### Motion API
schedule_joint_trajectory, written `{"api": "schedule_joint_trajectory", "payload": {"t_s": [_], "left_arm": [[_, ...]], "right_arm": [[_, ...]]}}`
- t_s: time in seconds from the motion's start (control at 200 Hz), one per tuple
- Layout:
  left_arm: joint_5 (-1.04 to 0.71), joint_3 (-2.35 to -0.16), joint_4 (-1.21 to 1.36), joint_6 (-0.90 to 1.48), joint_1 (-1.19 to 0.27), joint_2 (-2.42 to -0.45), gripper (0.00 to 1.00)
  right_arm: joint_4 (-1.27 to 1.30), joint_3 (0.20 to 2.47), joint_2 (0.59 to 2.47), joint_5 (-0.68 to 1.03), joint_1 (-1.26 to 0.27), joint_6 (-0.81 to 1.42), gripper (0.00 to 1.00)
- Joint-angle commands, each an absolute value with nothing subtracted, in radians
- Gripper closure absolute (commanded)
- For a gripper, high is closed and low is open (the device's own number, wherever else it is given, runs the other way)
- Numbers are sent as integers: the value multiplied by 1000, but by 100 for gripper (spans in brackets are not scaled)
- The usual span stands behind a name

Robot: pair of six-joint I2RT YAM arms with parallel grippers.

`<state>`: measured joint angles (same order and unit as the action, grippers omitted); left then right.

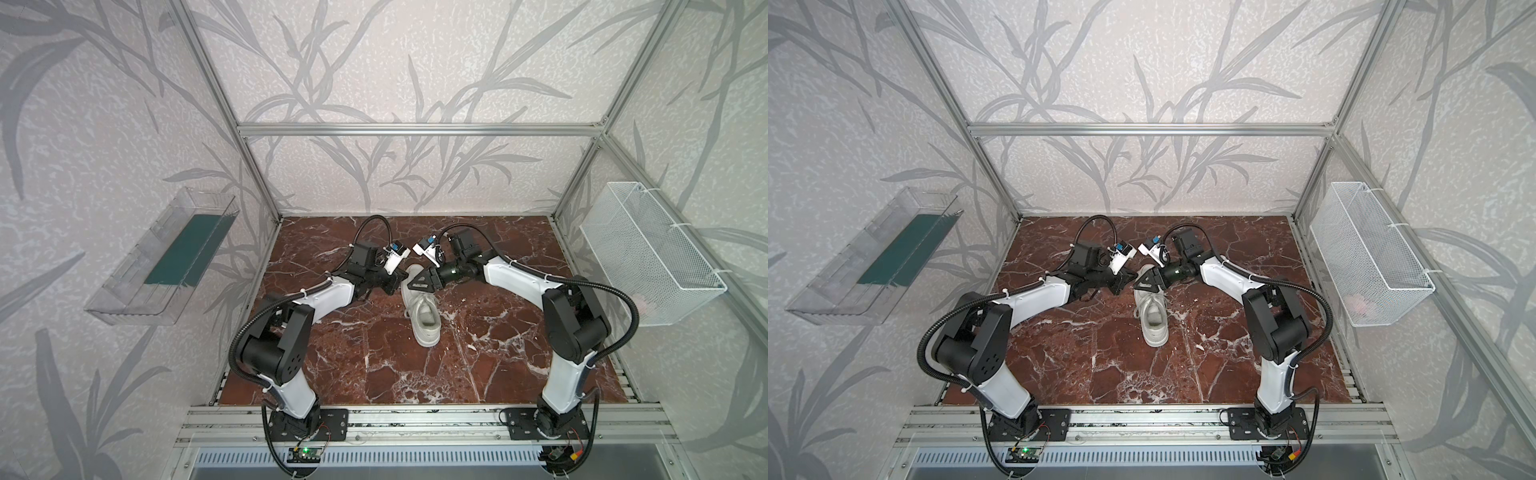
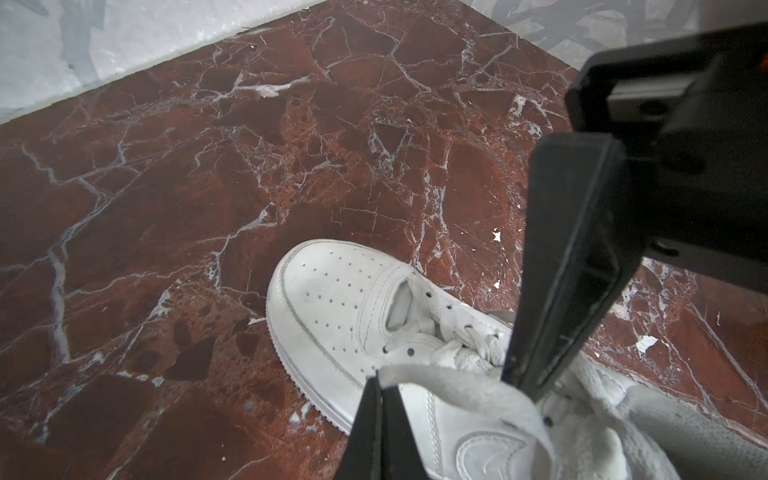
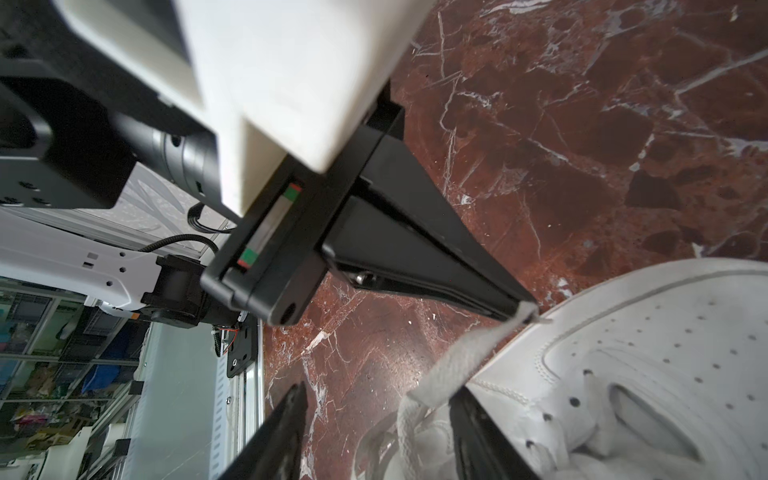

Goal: Tie the shoes

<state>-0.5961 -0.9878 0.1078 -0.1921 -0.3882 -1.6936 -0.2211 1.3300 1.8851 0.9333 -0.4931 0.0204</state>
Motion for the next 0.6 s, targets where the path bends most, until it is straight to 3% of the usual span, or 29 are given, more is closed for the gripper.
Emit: {"api": "schedule_joint_trajectory", "payload": {"t_s": [0.0,0.16,0.355,0.425,0.465,0.525,0.595], "left_arm": [[-614,-1006,90,-212,-391,-1653,100],[-628,-1008,86,-212,-393,-1642,100],[-640,-1001,66,-224,-391,-1622,100],[-643,-999,59,-220,-390,-1617,100],[-643,-997,51,-219,-387,-1613,100],[-641,-989,49,-213,-382,-1601,88],[-634,-974,41,-210,-380,-1575,60]], "right_arm": [[-186,1351,1920,920,-491,46,44],[-142,1372,1958,926,-492,76,51],[-82,1334,1932,917,-489,101,90],[-81,1321,1917,910,-488,98,100],[-80,1313,1905,903,-486,97,100],[-71,1294,1881,891,-480,98,100],[-67,1272,1855,874,-468,101,100]]}}
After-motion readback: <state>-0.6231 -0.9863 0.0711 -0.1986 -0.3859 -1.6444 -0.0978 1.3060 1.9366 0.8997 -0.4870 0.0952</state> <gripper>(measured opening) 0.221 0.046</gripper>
